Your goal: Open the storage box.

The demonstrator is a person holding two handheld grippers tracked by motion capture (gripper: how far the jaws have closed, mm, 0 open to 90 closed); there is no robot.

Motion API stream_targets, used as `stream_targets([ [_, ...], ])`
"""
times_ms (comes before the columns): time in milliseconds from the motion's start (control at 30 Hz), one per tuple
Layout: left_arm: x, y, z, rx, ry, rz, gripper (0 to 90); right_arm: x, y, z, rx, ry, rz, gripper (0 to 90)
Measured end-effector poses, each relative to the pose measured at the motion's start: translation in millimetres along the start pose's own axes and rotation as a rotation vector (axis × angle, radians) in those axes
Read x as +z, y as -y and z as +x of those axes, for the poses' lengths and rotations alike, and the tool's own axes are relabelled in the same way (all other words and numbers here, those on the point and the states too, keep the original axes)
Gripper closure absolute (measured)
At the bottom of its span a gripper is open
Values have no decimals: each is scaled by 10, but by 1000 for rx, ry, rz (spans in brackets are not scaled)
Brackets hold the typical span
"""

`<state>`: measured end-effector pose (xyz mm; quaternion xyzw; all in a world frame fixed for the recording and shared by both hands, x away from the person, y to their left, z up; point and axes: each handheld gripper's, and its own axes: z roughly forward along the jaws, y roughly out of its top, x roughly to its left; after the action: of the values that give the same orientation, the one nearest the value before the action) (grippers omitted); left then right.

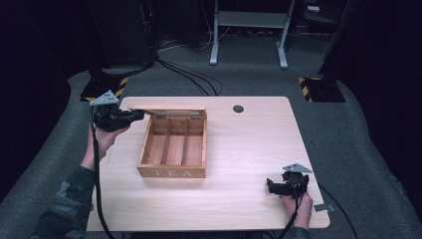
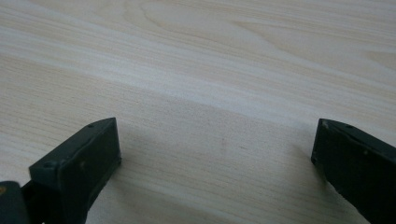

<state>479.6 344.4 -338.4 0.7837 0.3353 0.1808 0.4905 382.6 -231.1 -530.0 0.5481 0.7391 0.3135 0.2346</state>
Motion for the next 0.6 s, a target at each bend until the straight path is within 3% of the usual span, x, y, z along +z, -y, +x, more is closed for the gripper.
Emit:
stream_targets([
  [600,3,4,1,-1,-1,-5,830,0,0,0,0,0,0,8],
])
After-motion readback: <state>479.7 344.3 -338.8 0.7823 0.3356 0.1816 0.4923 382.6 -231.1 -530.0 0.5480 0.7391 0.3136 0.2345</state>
